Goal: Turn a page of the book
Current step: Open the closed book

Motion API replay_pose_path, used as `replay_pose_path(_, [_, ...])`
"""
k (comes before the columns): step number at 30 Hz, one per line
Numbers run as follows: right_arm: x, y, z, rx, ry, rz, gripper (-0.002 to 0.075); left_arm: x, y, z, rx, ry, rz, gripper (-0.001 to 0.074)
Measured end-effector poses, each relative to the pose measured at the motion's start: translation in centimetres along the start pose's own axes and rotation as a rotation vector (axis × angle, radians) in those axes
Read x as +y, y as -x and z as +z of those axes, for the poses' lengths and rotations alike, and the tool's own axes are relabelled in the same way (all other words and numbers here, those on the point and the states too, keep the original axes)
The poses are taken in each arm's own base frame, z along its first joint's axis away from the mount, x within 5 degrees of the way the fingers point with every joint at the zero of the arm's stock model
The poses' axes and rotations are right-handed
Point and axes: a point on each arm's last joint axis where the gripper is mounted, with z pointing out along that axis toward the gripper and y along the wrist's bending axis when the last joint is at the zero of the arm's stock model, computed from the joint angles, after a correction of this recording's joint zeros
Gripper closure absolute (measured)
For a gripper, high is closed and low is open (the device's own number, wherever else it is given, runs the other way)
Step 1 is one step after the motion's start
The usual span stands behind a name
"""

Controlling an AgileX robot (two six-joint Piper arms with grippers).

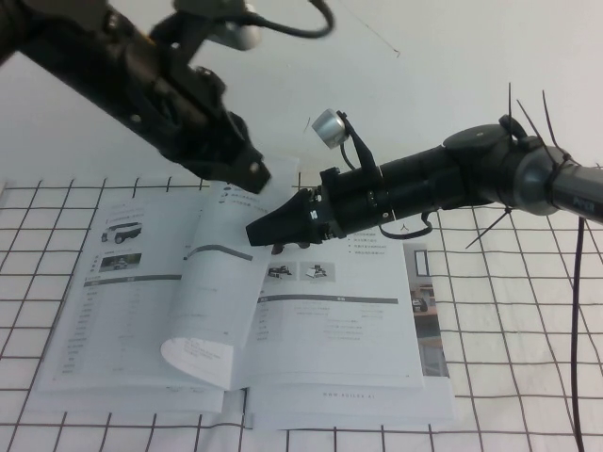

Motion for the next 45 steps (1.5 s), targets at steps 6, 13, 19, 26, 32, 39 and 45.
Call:
replay_pose_path(6, [0.1,0.4,0.0,-0.006,-0.002,-0.02,0.034,-5.7,0.1,3.3,0.123,-0.016,0.207,0.0738])
replay_pose_path(13, [0.5,1.4,-0.2,-0.02,-0.003,-0.055,0.034,-8.5,-2.3,7.6,0.308,0.258,0.342,0.0738])
replay_pose_path(19, [0.5,1.5,-0.2,-0.019,-0.008,-0.063,0.034,-8.8,-4.1,10.3,0.306,0.383,0.346,0.0738])
replay_pose_path(26, [0.5,1.4,-0.2,-0.007,-0.013,-0.07,0.034,-7.1,-6.1,12.6,0.237,0.535,0.346,0.0738])
replay_pose_path(32, [0.5,1.4,-0.2,-0.006,-0.016,-0.088,0.034,-6.1,-6.2,12.5,0.213,0.655,0.38,0.0738])
replay_pose_path(39, [1.2,2.9,-1.3,-0.02,-0.034,-0.148,0.034,-6.1,-6.0,12.3,0.2,0.671,0.388,0.0738])
replay_pose_path(45, [4.0,7.7,-7.3,-0.101,-0.096,-0.255,0.035,-6.0,-6.1,12.2,0.214,0.681,0.381,0.0738])
